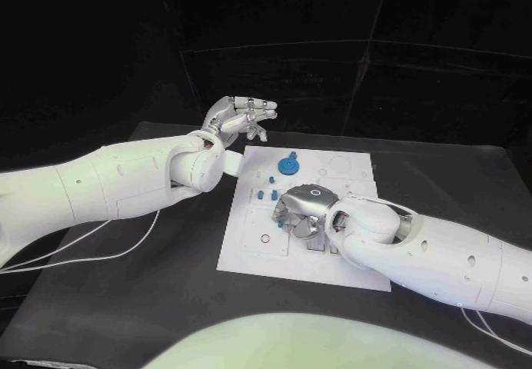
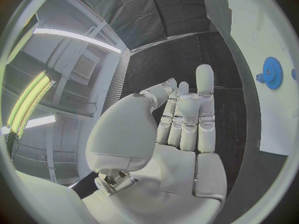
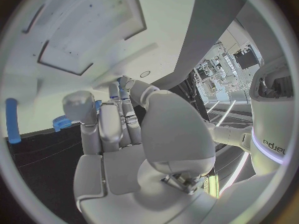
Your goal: Assemble the parts on the task board
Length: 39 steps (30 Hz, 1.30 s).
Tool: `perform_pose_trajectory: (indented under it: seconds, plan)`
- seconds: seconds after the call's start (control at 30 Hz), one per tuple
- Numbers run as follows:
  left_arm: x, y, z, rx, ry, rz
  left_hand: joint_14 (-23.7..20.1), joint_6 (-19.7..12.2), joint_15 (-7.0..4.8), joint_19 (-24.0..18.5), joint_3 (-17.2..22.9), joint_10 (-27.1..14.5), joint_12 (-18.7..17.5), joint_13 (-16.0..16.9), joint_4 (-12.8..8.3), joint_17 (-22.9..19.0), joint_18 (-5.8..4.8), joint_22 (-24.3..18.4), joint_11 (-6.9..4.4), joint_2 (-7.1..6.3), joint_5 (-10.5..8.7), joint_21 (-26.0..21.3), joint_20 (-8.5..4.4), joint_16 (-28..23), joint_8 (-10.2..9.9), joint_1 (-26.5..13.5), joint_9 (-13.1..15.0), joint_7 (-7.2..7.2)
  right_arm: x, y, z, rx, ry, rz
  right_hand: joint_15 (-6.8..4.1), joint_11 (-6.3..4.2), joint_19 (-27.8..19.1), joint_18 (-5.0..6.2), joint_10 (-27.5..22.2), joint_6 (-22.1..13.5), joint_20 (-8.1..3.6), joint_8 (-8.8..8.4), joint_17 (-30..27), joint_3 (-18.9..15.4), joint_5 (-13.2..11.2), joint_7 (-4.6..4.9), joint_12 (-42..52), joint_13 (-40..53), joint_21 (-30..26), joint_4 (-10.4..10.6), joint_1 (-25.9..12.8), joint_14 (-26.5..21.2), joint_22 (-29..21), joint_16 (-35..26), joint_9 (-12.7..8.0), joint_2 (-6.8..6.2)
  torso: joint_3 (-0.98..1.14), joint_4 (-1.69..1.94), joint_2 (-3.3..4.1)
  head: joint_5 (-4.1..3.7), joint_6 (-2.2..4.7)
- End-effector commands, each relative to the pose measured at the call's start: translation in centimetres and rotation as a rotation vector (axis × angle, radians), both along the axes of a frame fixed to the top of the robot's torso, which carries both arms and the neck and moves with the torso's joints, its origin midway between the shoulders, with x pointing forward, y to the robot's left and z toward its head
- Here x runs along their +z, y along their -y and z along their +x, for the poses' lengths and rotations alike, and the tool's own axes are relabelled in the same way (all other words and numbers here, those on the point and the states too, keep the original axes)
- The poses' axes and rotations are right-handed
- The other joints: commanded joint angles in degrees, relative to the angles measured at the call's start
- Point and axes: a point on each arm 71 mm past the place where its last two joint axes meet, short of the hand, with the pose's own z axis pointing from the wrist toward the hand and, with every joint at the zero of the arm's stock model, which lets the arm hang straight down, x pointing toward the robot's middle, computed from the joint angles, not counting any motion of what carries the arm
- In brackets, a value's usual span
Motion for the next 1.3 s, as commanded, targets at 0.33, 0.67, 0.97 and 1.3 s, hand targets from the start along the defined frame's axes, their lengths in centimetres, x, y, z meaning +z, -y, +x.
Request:
perform_pose_trajectory:
  seconds: [0.33, 0.67, 0.97, 1.3]
  plan:
    - [0.1, 0.0, 0.1, -0.013, -0.005, -0.007, 0.0, -0.6, 0.24, -0.2, -0.4, -0.6, 0.4, -0.1, 0.1, 0.1, 0.29, -0.1, -0.07, -0.20, 0.33, -0.3, 0.06, 0.4, -0.3, -0.2, -0.1, -0.11, 1.0, 1.4, 0.1, -0.062, 0.059, 0.102, 0.84, 1.07, -3.3, 1.31, -5.0, -4.8, 1.17, 0.04, -4.8, -1.7, 1.1, 0.04, 0.1, 0.5, -4.6, -0.2, -0.5, -1.1, -6.7, -3.3, 0.2, -1.05, 0.03, 0.02, -0.06, -0.11, 0.36]
    - [0.0, -0.2, 0.1, -0.011, -0.010, -0.005, 0.0, -0.6, 0.24, -0.2, -0.4, -0.6, 0.4, -0.1, 0.1, 0.1, 0.29, -0.1, -0.07, -0.20, 0.33, -0.3, 0.06, 0.4, -0.3, -0.2, -0.1, -0.11, 3.5, 4.9, -0.3, -0.132, 0.068, 0.170, 0.44, 0.56, -2.2, 1.03, -3.4, -2.4, 1.00, 0.97, -4.0, -2.2, 2.2, -0.32, 3.1, 0.8, -3.4, 0.3, -0.7, -0.2, -4.9, -2.0, 0.6, -0.65, 0.02, -0.06, -0.05, -0.66, 1.16]
    - [0.0, -0.3, 0.1, -0.014, -0.011, -0.006, 0.0, -0.6, 0.25, -0.2, -0.4, -0.7, 0.4, -0.1, 0.2, 0.1, 0.29, -0.1, -0.06, -0.16, 0.34, -0.3, 0.08, 0.5, -0.3, -0.2, -0.1, -0.10, 6.4, 9.0, 2.6, -0.260, 0.039, 0.128, 0.21, 0.24, -1.8, 0.96, -3.8, -3.1, 0.78, 0.25, -3.6, -4.2, 2.0, -0.78, 4.1, 0.5, -3.3, 1.1, -2.2, 0.1, -4.7, -1.3, 0.3, -2.16, -0.04, -0.20, -0.14, -2.09, 2.17]
    - [0.0, -0.1, 0.1, -0.021, -0.012, -0.008, 0.0, -0.6, 0.25, -0.2, -0.4, -0.7, 0.4, -0.1, 0.2, 0.1, 0.29, -0.1, -0.06, -0.16, 0.34, -0.3, 0.08, 0.5, -0.3, -0.2, -0.1, -0.10, 6.1, 11.5, 4.6, -0.303, 0.035, -0.028, 0.20, 0.33, -1.9, 1.26, -10.6, -5.8, 0.64, 0.16, -5.0, -14.1, 4.4, -1.68, 5.5, 0.6, -5.3, 2.6, -0.2, 0.1, -7.3, -2.0, 0.3, -2.06, 0.03, -0.08, -0.04, -2.48, 2.65]
